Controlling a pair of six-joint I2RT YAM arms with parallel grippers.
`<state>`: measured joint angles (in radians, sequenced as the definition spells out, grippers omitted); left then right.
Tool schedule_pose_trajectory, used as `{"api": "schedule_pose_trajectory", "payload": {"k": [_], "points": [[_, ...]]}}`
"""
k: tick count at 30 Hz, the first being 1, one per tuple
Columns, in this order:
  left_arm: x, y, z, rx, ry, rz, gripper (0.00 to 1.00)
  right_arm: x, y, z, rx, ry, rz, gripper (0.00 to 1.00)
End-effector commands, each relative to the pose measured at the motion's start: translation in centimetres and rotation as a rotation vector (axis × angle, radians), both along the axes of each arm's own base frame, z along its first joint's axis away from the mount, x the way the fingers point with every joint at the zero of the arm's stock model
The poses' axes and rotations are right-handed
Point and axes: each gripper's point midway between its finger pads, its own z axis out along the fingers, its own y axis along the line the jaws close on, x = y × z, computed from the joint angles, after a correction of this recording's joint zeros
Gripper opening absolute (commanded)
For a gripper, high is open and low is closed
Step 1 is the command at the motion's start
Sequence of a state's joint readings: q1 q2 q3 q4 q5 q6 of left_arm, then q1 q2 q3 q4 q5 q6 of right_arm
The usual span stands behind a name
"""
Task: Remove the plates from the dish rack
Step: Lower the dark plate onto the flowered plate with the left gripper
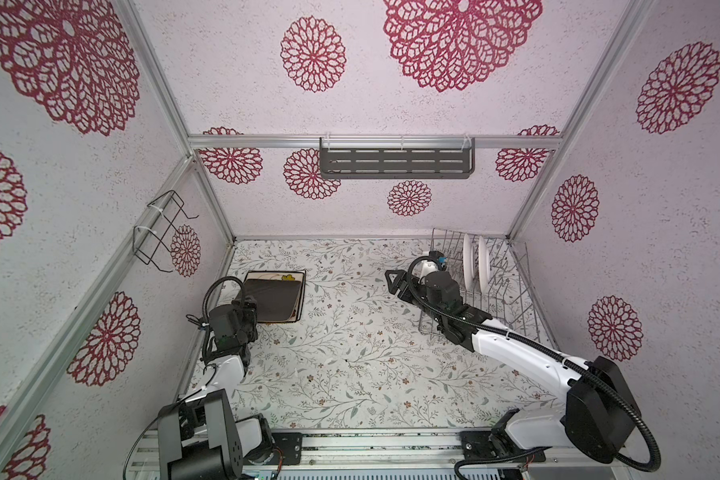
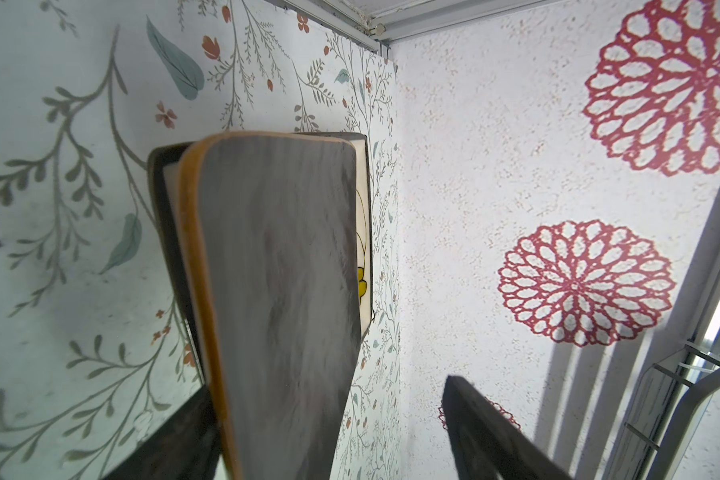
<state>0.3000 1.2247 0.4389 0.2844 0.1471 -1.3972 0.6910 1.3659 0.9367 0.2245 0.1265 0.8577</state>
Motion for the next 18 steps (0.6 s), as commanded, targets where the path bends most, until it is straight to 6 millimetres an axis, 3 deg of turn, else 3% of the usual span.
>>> {"api": "schedule_pose_trajectory", "payload": {"k": [1,18], "points": [[1.3,0.0,1.9,0.016,-0.049,-0.032,0.87,0.0,0.2,1.6,0.034,-0.033,-0.005,0.84],[2.7,-1.0,1.5,0.002,-0.026,-0.094,0.98,0.1,0.2,1.6,0.033,-0.033,-0.009,0.84]]}}
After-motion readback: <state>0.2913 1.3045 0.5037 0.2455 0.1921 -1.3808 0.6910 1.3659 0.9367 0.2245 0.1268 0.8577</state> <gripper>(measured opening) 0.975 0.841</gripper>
